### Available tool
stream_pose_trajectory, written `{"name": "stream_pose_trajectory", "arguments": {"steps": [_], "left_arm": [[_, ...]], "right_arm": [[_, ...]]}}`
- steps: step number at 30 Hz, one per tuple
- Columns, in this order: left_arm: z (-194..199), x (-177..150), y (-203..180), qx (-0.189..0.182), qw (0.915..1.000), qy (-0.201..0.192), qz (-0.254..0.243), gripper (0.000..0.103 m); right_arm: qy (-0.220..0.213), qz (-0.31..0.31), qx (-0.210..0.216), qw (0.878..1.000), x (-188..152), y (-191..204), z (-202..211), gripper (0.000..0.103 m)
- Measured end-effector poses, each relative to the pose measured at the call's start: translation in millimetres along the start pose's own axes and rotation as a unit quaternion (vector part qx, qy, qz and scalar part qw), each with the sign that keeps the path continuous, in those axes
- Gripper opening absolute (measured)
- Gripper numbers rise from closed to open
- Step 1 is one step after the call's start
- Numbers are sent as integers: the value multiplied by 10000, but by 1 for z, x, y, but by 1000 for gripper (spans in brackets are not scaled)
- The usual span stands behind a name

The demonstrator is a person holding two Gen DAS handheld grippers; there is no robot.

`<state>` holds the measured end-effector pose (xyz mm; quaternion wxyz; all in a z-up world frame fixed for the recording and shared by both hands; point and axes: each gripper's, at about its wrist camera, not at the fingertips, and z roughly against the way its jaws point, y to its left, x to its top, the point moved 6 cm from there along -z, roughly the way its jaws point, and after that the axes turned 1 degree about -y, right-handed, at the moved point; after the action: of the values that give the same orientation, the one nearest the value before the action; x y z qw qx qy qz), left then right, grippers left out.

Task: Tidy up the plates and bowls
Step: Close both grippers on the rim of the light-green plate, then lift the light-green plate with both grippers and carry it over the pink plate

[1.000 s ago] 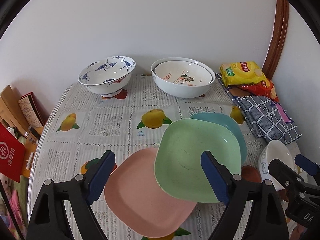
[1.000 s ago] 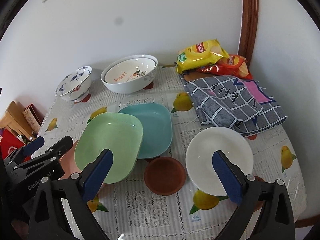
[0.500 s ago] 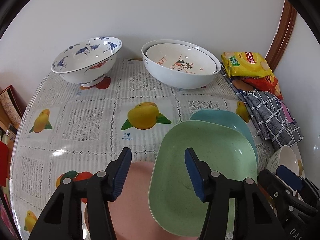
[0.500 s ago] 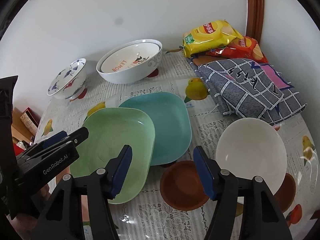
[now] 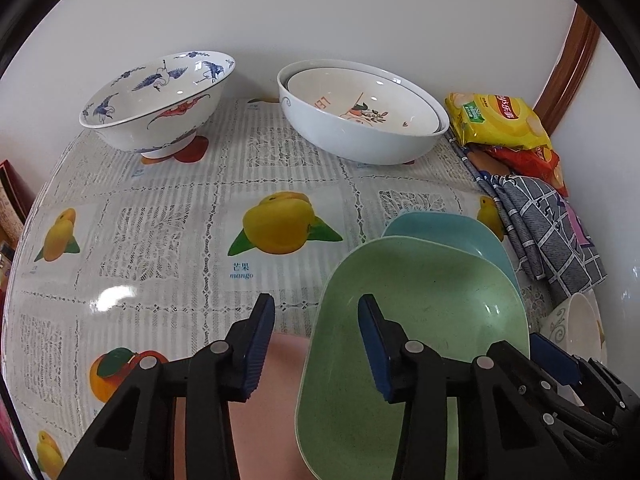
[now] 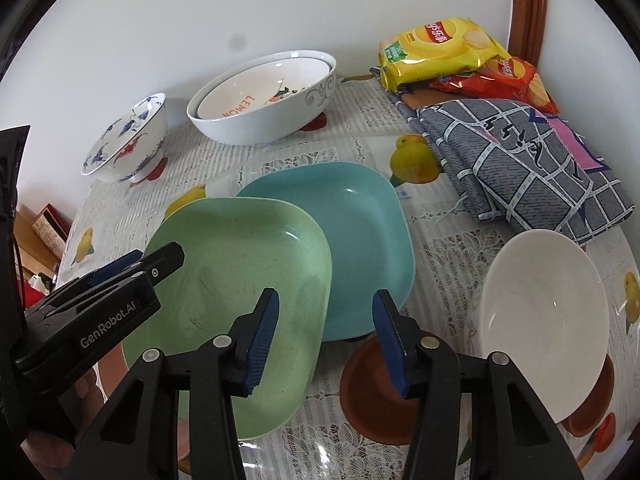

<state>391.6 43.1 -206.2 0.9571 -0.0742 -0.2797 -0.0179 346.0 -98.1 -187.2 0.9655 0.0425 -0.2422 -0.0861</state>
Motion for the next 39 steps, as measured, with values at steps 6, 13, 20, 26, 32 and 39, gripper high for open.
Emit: {"name": "stream_pose_trajectory", "arguments": {"steps": [6, 13, 20, 26, 32, 39], "left_arm": [[-5, -2, 0, -80, 9999, 83, 17, 21], [3, -1, -1, -65, 9999, -41, -95, 10], [29, -2, -2, -101, 9997, -205, 3, 9], [62, -5, -12, -162, 9991, -384, 31, 9], [94, -14, -28, -223, 9982, -552, 15, 9], [126, -28, -47, -275, 9972, -699, -28, 9]], "right_arm": [[33, 123, 2, 9999, 1, 5, -9, 30], [10, 197, -51, 9998, 1, 6, -15, 10], [-186, 118, 13, 9998, 4, 6, 5, 9], [-357, 65, 137, 9992, 3, 2, 35, 8], [-597, 42, 126, 9981, -1, -6, 73, 7], [-825, -48, 134, 9965, -9, -22, 110, 6]]}}
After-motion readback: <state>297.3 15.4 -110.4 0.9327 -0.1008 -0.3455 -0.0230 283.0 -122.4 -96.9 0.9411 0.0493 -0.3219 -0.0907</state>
